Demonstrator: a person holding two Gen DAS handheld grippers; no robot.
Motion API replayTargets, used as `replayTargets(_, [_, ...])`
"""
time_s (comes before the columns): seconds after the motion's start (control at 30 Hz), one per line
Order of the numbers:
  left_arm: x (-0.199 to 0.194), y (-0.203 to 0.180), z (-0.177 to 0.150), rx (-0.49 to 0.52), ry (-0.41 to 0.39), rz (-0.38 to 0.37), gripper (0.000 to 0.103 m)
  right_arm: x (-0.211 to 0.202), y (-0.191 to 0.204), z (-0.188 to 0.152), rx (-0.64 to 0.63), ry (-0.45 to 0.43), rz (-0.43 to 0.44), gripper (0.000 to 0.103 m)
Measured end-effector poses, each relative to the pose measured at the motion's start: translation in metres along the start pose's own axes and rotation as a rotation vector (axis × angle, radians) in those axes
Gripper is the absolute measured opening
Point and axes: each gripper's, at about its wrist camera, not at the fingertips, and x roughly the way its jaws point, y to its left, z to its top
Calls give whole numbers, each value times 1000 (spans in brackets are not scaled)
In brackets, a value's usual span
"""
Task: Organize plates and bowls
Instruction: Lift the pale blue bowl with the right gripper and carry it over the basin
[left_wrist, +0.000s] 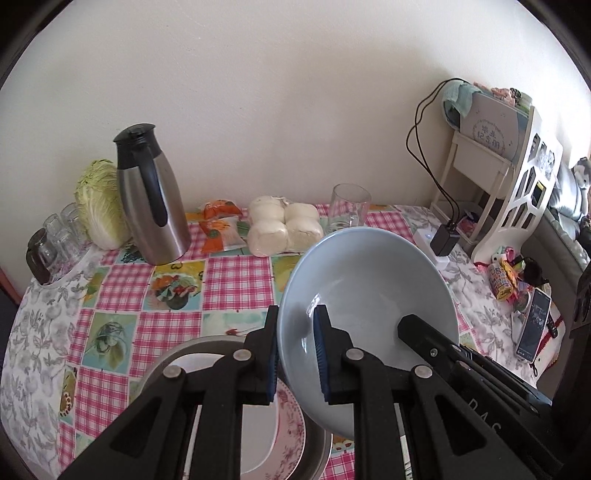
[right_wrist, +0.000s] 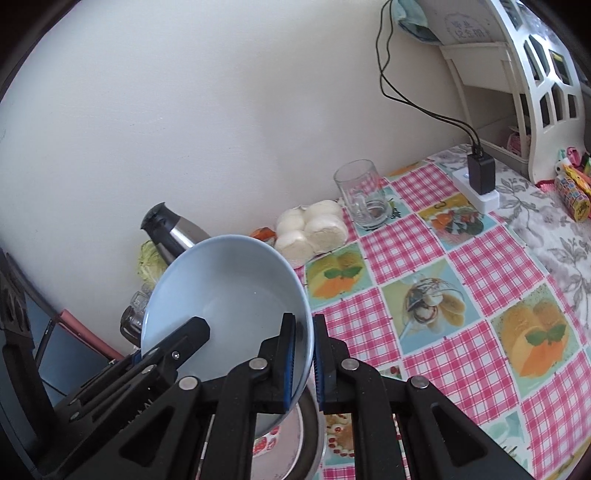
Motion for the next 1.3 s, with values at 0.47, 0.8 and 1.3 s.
replayTargets(0.47, [-29,57,-16,-127,-20,12,18,3,52,-18,-80,31,48,11])
replayTargets(0.8, [-40,114,-36,-264,-7,29,18,21,96,-43,-160,107,85,12])
replayTargets(1.3, [-27,142,-52,-343,43,20,18,40,115,-58,-211,153,49,12])
